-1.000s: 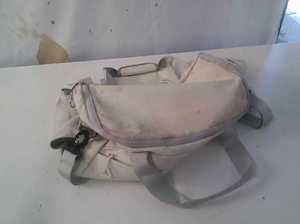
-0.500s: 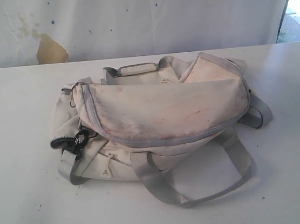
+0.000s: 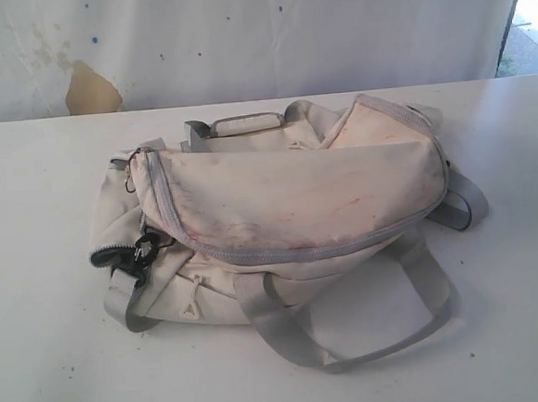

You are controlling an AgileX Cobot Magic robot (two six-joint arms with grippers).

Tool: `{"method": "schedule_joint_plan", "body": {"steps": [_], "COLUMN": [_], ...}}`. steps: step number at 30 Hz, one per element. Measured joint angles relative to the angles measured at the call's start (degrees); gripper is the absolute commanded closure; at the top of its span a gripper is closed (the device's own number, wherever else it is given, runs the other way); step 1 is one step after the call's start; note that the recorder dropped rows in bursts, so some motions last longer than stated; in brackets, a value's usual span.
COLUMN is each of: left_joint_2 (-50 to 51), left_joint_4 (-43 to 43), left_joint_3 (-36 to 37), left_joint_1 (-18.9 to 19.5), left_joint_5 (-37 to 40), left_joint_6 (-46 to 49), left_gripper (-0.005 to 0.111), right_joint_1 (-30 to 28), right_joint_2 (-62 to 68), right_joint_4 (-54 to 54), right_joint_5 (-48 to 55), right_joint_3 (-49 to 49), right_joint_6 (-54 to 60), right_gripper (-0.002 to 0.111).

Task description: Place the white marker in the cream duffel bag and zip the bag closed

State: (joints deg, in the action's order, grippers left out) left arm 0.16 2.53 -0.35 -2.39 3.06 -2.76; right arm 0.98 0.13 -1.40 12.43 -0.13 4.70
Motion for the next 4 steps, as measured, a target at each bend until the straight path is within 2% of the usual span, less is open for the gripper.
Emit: {"method": "schedule_joint_plan", "body": {"steps": [4], "left_joint_2": [0.0], "left_joint_4": [0.0], "left_joint_3": [0.0], "left_joint_1": [0.0], "left_joint_5": [0.0], "left_joint_6": [0.0], "left_gripper": [0.107], "right_joint_1": [0.0], "right_joint_2": [0.0], "right_joint_4": [-0.12], "right_joint_5": [0.0], "right_joint_3": [0.0], "right_joint_6": [0.0], "right_gripper": [0.108]}}
